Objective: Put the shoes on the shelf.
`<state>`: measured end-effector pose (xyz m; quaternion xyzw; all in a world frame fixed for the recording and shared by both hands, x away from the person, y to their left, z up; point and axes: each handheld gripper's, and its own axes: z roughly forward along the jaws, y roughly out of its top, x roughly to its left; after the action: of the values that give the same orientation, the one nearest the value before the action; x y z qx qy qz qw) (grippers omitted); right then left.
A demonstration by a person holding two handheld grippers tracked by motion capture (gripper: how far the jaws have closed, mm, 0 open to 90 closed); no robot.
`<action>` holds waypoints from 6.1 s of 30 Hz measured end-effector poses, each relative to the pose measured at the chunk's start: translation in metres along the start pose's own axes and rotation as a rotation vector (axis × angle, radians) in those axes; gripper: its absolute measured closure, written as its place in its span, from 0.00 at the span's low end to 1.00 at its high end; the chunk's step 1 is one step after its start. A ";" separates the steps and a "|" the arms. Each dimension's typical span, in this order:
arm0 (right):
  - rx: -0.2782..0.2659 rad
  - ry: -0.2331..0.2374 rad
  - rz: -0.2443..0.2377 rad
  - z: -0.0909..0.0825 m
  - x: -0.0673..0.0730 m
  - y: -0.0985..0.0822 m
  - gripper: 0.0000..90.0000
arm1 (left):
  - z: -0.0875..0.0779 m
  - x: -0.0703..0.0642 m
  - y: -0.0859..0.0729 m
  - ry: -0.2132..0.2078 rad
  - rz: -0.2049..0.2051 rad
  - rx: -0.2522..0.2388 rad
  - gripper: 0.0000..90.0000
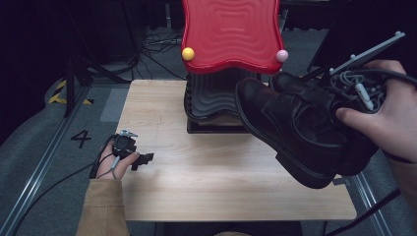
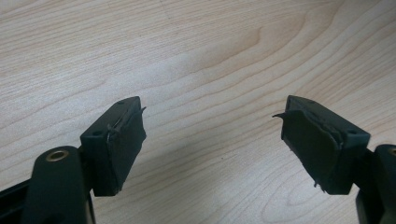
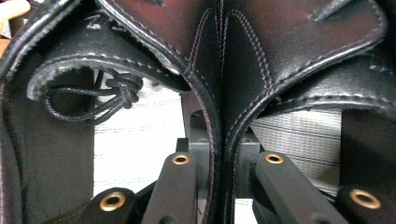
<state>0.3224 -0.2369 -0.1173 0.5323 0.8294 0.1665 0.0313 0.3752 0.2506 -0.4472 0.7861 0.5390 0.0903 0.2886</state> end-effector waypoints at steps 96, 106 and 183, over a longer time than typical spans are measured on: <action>-0.486 -0.284 0.105 0.082 0.047 0.270 0.88 | -0.010 0.021 -0.006 -0.057 -0.058 -0.063 0.25; -0.499 -0.271 0.097 0.080 0.043 0.265 0.75 | -0.009 0.018 -0.005 -0.062 -0.053 -0.057 0.25; -0.423 0.143 -0.234 0.138 -0.100 -0.009 0.48 | -0.043 -0.006 -0.030 -0.025 -0.004 -0.053 0.24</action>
<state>0.3893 -0.2961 -0.2631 0.4012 0.8321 0.3690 0.1023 0.3290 0.2683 -0.4275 0.7781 0.5346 0.0941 0.3162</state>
